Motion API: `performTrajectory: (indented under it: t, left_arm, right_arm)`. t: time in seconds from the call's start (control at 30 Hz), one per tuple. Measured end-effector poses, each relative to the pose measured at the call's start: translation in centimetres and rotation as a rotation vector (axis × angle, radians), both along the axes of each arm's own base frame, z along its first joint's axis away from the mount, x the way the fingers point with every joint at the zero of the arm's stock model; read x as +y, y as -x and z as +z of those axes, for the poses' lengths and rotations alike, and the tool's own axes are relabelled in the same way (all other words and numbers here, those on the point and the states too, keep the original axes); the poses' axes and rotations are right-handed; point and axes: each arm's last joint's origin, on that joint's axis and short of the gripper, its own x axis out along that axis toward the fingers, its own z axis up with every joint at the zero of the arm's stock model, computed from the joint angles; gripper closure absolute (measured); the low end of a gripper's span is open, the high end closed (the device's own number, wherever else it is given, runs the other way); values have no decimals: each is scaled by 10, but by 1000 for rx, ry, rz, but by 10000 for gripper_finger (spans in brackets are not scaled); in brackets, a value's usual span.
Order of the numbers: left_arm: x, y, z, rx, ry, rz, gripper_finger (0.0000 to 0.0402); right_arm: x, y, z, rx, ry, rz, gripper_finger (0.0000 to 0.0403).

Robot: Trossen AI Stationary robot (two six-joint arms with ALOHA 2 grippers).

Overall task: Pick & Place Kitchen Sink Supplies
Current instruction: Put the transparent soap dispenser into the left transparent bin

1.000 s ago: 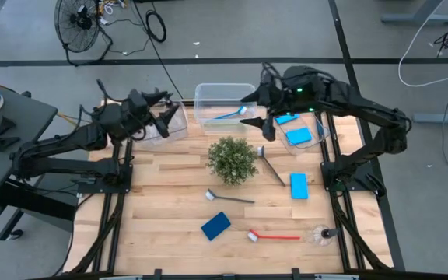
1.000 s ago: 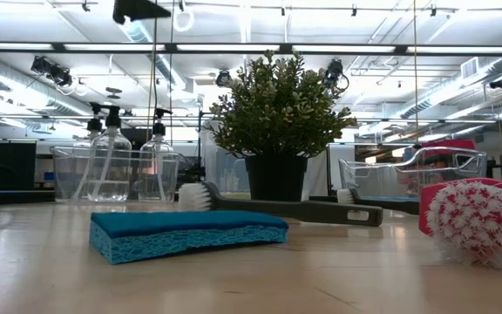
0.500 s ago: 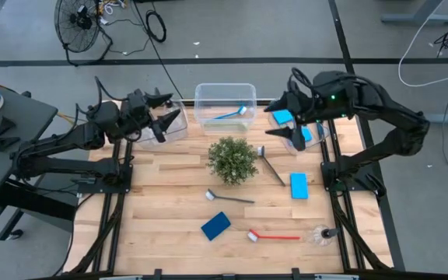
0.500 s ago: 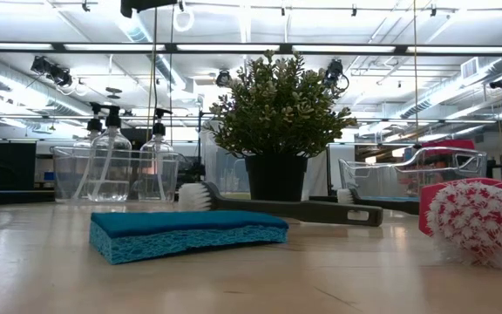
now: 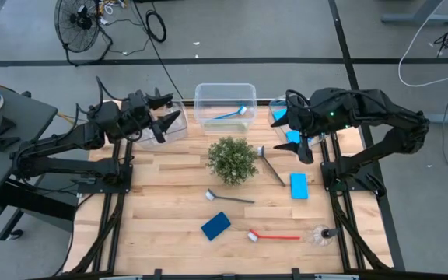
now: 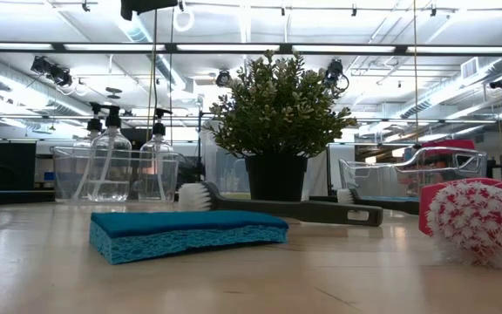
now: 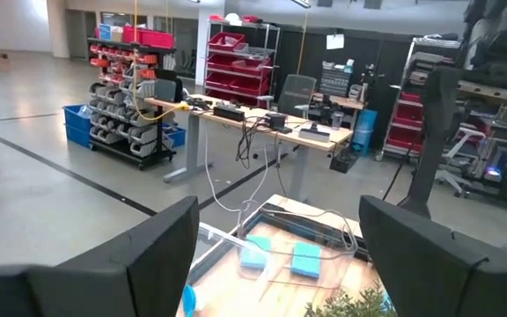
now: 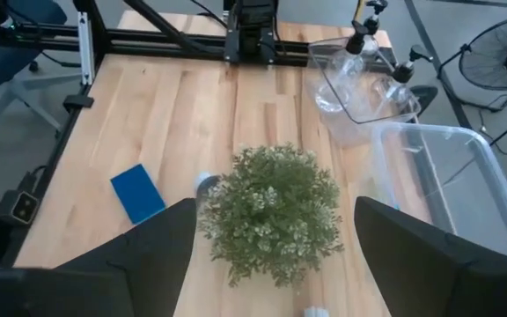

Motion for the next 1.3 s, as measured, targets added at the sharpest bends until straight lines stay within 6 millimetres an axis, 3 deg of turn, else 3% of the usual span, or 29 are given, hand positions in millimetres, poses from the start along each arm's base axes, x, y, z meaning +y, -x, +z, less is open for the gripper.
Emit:
performTrajectory:
  t: [0.57, 0.9, 1.3]
  left_arm:
    - [-3, -2, -6, 60, 7, -63, 88]
    - [-1, -21, -18, 138, 35, -138, 88]
    - [-9, -45, -33, 210, 44, -223, 88]
  right_arm:
    - [4, 0, -1, 11, -49, -45, 92]
    - [4, -2, -4, 33, -41, -54, 92]
    - [7, 4, -18, 210, -41, -48, 92]
